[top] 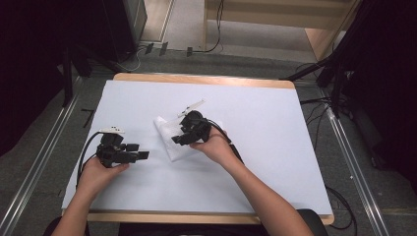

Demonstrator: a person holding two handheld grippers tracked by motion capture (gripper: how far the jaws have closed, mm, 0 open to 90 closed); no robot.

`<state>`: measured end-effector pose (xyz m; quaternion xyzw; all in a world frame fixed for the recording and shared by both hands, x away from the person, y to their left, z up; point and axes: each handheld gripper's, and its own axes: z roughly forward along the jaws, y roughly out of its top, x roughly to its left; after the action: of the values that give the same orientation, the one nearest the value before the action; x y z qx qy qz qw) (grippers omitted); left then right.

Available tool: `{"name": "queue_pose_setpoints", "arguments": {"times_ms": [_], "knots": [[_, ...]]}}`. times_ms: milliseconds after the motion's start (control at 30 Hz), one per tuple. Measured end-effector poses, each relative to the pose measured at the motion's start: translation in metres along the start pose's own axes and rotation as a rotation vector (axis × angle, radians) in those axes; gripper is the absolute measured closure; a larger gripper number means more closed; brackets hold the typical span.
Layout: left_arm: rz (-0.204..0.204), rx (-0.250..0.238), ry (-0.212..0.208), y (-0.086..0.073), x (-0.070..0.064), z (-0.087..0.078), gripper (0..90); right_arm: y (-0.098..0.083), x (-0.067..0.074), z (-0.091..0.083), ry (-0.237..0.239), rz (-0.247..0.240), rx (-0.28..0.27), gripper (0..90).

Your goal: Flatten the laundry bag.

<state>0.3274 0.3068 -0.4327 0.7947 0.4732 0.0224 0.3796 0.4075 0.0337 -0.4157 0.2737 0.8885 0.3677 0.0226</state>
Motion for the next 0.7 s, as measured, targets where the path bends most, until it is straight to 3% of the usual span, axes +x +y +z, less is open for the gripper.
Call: {"name": "queue_pose_setpoints", "arguments": {"times_ms": [200,400,600,700], "knots": [[-0.003,0.000,-0.001,0.000,0.000,0.000,36.3,0.006,0.000,0.017,0.007,0.008,-0.010,39.8],[-0.004,-0.002,-0.004,0.000,0.001,0.000,36.3,0.018,0.002,0.037,-0.021,0.003,0.008,35.4],[-0.009,-0.006,-0.006,0.000,0.001,0.000,36.3,0.024,0.004,0.059,-0.043,0.005,0.045,35.6],[-0.009,-0.004,-0.004,0.000,0.001,0.000,36.3,0.024,0.004,0.067,-0.051,0.001,0.071,40.0]]}}
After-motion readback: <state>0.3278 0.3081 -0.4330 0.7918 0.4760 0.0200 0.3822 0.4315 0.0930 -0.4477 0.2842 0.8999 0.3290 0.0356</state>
